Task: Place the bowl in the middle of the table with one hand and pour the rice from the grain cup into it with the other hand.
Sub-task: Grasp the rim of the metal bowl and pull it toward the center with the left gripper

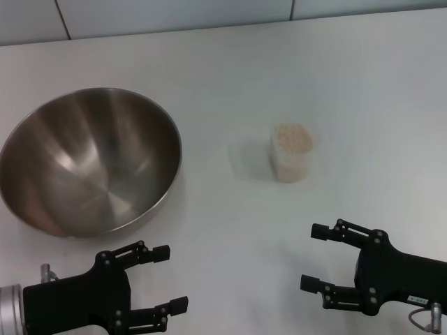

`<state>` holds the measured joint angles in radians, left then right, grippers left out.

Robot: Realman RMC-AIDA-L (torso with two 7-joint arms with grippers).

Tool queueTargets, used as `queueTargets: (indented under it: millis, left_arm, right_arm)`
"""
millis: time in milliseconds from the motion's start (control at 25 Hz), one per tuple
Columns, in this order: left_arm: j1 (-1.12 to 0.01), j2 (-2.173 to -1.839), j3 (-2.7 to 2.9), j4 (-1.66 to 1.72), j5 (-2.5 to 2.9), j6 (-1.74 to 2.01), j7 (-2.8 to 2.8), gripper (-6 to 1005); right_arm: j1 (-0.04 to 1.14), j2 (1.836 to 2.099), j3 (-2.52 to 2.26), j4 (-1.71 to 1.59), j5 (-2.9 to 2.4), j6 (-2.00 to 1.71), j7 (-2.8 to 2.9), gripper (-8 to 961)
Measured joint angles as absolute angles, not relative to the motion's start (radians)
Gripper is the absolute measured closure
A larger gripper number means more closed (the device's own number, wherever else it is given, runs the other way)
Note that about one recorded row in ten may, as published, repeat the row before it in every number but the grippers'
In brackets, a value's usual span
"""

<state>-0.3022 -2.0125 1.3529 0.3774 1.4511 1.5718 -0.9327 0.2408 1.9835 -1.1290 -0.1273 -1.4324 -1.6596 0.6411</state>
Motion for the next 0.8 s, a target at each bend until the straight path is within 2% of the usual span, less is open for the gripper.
queueTargets:
  millis: [440,640,800]
  left_arm:
    - [-0.286,-2.016,1.330,0.414,1.443,1.644,-0.929,156]
    - [-0.186,-2.066,1.129,0.689,1.438,1.703,-1.055,157]
    - [-0.156,-2.069,1.102,0.896,1.435,1.547,-1.241,157]
  right_arm:
    - [0.241,1.983,-1.129,-0.127,-1.433,-1.660,0.641,127]
    - [0.244,1.983,-1.129,-0.127,-1.433,-1.660,0.641,129]
    - [0.247,1.983,-1.129,-0.127,-1.433,-1.660,0.641,130]
